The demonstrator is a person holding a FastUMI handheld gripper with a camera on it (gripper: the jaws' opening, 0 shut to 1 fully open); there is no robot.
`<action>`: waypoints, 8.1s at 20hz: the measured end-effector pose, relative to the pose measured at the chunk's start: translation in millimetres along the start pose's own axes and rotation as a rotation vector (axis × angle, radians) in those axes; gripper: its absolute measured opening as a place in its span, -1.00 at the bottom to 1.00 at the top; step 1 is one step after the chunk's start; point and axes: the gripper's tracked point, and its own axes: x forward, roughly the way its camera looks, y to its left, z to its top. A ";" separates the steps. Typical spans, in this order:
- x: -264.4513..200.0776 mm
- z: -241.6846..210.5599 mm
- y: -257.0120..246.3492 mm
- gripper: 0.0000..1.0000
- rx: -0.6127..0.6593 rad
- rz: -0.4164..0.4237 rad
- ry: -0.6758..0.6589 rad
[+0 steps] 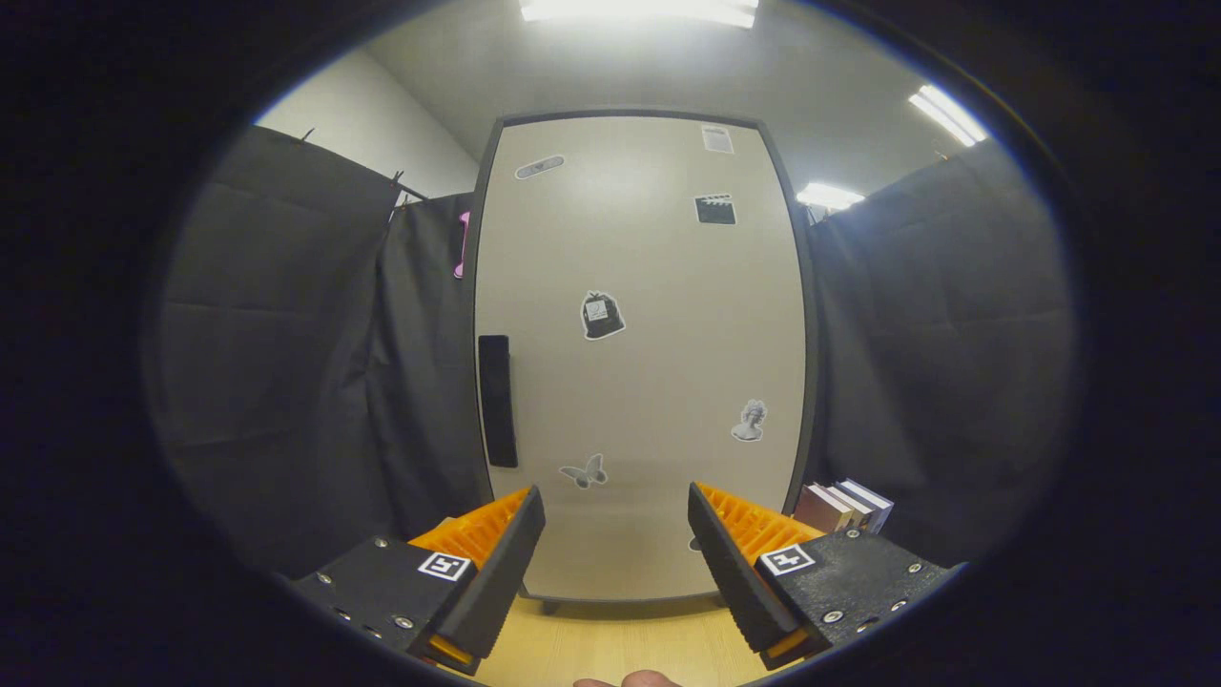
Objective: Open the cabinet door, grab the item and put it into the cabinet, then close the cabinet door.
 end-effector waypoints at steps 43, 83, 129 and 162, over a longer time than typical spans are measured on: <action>125.1 -9.8 108.1 -0.41 -0.065 0.180 0.025; 3.7 -18.2 16.9 -0.47 -0.048 0.815 0.041; -41.0 -88.0 -119.1 0.73 0.152 -0.218 -0.074; 49.8 -460.5 148.2 0.84 0.020 0.084 0.320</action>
